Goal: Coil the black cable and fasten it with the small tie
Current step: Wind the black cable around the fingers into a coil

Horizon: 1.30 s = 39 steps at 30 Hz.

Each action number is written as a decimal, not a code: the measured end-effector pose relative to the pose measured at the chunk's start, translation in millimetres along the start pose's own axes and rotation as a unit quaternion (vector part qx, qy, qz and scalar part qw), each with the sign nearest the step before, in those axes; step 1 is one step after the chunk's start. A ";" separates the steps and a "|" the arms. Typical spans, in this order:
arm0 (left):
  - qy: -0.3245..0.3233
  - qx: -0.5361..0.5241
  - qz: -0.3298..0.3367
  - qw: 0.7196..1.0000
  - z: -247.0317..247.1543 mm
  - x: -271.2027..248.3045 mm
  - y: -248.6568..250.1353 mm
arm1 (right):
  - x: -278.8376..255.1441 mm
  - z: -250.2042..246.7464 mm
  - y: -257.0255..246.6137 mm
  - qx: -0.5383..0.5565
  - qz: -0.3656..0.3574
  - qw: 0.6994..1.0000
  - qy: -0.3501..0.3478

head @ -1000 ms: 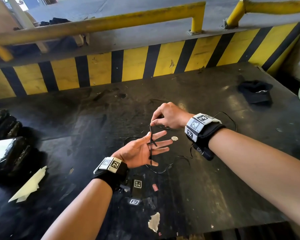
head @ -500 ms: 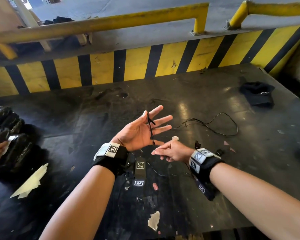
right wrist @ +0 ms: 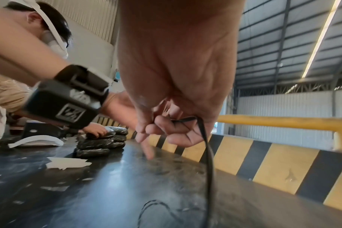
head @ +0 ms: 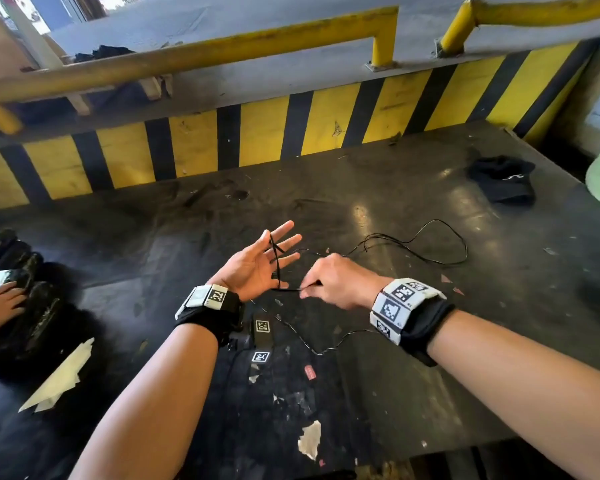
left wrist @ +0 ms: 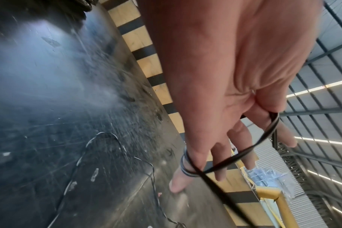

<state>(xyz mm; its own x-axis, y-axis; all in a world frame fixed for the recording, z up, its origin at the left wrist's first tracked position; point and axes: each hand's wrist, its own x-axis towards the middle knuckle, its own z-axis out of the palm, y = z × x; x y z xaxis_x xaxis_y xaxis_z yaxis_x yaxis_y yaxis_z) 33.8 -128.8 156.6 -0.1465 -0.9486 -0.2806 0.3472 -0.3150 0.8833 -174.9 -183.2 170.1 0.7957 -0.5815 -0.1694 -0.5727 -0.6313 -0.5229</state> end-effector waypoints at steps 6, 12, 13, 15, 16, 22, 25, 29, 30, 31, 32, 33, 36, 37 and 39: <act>-0.015 0.004 -0.032 0.999 0.8 -5.1 -14.3 | -5.0 -29.7 -20.3 -0.074 -0.038 0.995 0.046; -0.061 0.010 -0.121 0.991 0.4 -9.8 -34.8 | 5.2 -50.1 -27.3 -0.084 -0.053 0.989 0.113; -0.082 0.003 -0.127 0.989 1.3 -11.8 -38.0 | 8.9 -54.0 -26.2 -0.077 -0.050 0.989 0.112; -0.118 -0.020 -0.130 0.984 4.7 -15.8 -41.9 | 17.3 -60.4 -22.8 -0.058 -0.039 0.992 0.101; -0.130 -0.035 -0.127 0.983 6.8 -18.2 -43.2 | 21.2 -62.8 -20.5 -0.043 -0.039 0.994 0.097; -0.140 -0.101 -0.097 0.980 16.2 -28.8 -41.3 | 34.4 -65.1 0.0 0.095 -0.024 0.994 0.044; -0.148 -0.109 -0.085 0.979 22.0 -31.0 -35.7 | 37.5 -55.0 7.9 0.135 0.001 0.991 0.013; -0.183 -0.113 -0.075 0.974 25.9 -30.2 -29.8 | 46.9 -32.5 18.7 0.212 0.015 0.975 -0.060; -0.191 -0.110 -0.071 0.973 27.7 -29.6 -27.7 | 47.4 -26.9 21.3 0.222 0.007 0.972 -0.077; -0.196 -0.106 -0.066 0.973 30.0 -28.9 -25.2 | 47.2 -19.8 24.1 0.236 0.003 0.968 -0.089; -0.198 -0.105 -0.060 0.973 32.2 -28.2 -22.6 | 44.4 -15.1 24.5 0.257 0.001 0.962 -0.097; -0.198 -0.106 -0.051 0.973 33.9 -27.5 -20.0 | 41.3 -9.8 24.1 0.272 -0.007 0.957 -0.097; -0.195 -0.128 -0.019 0.972 34.9 -24.7 -14.6 | 31.3 7.5 17.5 0.295 -0.008 0.952 -0.081; -0.193 -0.141 -0.009 0.971 34.3 -23.5 -13.3 | 28.2 14.6 14.8 0.305 -0.001 0.950 -0.073; -0.181 -0.160 0.010 0.970 31.6 -19.7 -10.6 | 25.0 30.2 13.9 0.295 -0.005 0.953 -0.065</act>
<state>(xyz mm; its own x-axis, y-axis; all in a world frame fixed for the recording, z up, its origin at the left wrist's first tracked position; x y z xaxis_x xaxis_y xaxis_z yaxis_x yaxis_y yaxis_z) 3.7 -105.7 164.7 -0.4333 -0.8990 -0.0631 0.6144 -0.3459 0.7091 -157.1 -191.0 133.3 0.8407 -0.4836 -0.2438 -0.3846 -0.2164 -0.8974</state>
